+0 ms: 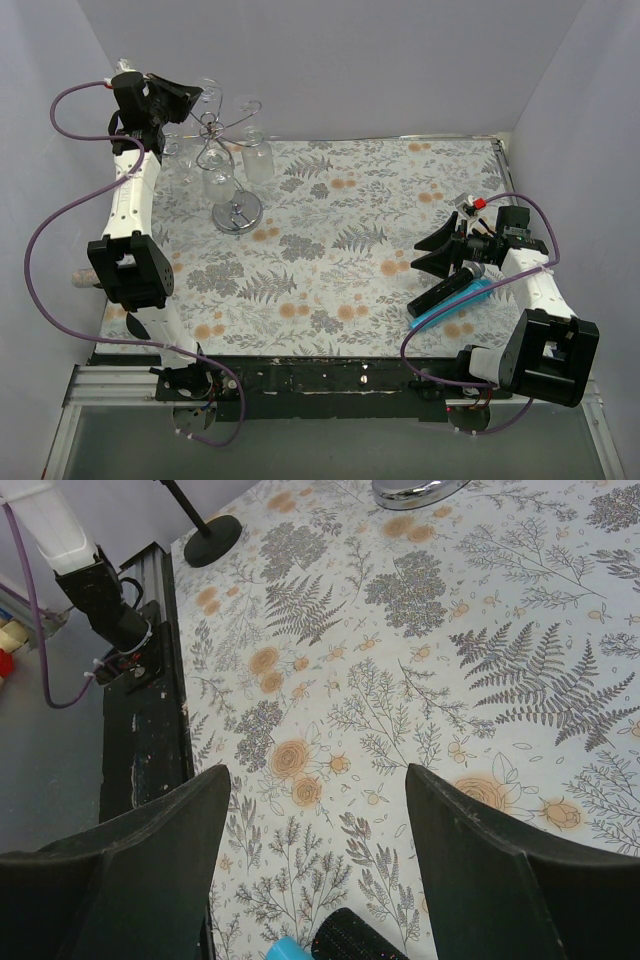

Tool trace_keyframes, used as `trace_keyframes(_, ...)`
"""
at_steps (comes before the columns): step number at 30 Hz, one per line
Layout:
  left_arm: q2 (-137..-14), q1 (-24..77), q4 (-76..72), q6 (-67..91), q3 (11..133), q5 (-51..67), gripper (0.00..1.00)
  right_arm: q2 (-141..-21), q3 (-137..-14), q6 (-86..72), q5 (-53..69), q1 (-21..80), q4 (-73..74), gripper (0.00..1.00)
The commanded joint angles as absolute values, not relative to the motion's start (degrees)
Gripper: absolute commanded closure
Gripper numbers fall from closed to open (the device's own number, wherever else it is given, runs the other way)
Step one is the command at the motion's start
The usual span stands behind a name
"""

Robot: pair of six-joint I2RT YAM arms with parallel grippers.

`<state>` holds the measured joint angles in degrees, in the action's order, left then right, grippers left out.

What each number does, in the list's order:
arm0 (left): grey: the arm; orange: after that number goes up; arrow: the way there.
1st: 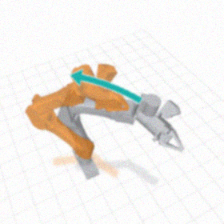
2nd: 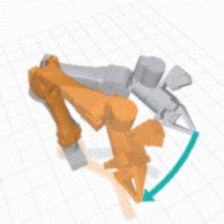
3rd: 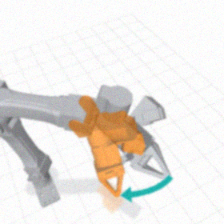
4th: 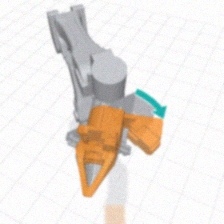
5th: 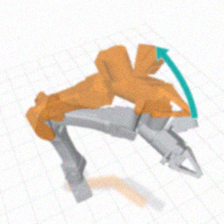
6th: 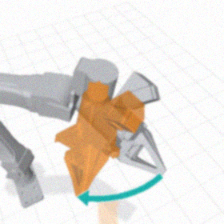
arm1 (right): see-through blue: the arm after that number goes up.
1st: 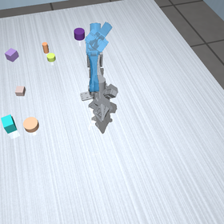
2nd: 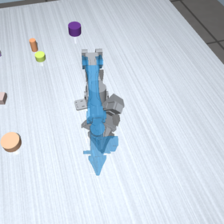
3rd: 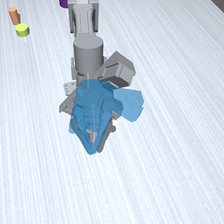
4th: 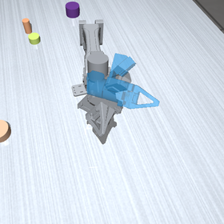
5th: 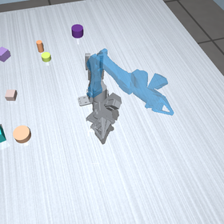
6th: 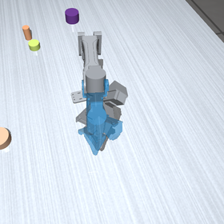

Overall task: Place the wine glass upside down on the wine glass rack
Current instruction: Turn the wine glass upside down at the wine rack.

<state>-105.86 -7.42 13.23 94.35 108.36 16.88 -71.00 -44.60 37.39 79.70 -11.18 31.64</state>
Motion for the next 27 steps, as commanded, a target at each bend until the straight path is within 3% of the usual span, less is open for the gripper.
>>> trace_keyframes(1, -100.37, -7.91, 9.84, 93.87, 108.11, 16.0, 0.93, -71.01, -47.11, 38.32, 81.21, -11.34, 32.52, 0.21)
trace_keyframes(27, -98.53, -8.26, 9.67, 94.13, 106.17, 15.47, 0.8, -70.93, -47.2, 38.41, 81.21, -11.34, 32.7, 0.21)
